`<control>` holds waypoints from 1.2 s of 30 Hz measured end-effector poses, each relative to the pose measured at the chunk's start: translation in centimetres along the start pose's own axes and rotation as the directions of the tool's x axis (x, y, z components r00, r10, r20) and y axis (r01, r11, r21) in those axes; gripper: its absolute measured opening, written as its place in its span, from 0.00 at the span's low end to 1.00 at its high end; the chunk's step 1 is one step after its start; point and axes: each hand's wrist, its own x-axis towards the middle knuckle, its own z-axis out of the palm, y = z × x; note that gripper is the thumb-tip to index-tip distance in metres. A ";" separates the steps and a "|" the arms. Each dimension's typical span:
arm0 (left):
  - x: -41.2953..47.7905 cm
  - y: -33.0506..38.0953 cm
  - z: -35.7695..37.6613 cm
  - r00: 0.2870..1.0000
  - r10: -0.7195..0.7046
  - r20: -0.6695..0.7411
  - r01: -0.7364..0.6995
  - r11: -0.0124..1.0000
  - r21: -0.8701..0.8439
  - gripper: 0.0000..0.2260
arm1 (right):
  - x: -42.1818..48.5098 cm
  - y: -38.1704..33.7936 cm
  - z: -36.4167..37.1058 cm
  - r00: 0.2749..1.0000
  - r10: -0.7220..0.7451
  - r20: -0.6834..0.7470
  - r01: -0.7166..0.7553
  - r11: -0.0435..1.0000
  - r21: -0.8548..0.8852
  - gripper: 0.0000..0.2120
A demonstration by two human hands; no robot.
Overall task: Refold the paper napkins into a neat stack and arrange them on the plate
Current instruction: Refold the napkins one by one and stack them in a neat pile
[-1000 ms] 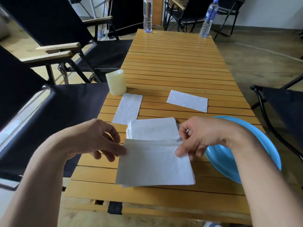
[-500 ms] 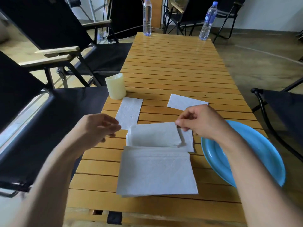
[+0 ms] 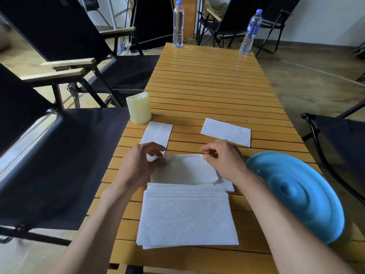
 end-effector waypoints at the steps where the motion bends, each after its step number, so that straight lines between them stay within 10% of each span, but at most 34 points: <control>1: 0.0 0.1 -0.1 1.000 0.001 -0.008 -0.001 1.000 -0.008 0.09 | 0.0 0.0 0.0 1.000 -0.012 -0.010 0.012 1.000 -0.001 0.10; 14: -0.5 1.3 -2.0 0.973 0.158 -0.171 -0.164 0.986 -0.022 0.04 | -0.2 -1.5 -2.0 0.985 -0.065 -0.161 0.081 0.992 0.092 0.07; 21: -1.0 2.9 -3.5 0.978 0.125 -0.169 -0.170 0.943 -0.286 0.07 | -0.5 -2.1 -2.8 0.999 -0.039 0.014 0.034 0.965 0.259 0.18; 36: -1.1 3.2 -4.7 0.994 -0.050 -0.101 -0.011 0.851 -0.526 0.09 | -0.5 -2.4 -4.6 0.999 0.028 0.029 -0.040 0.779 0.625 0.07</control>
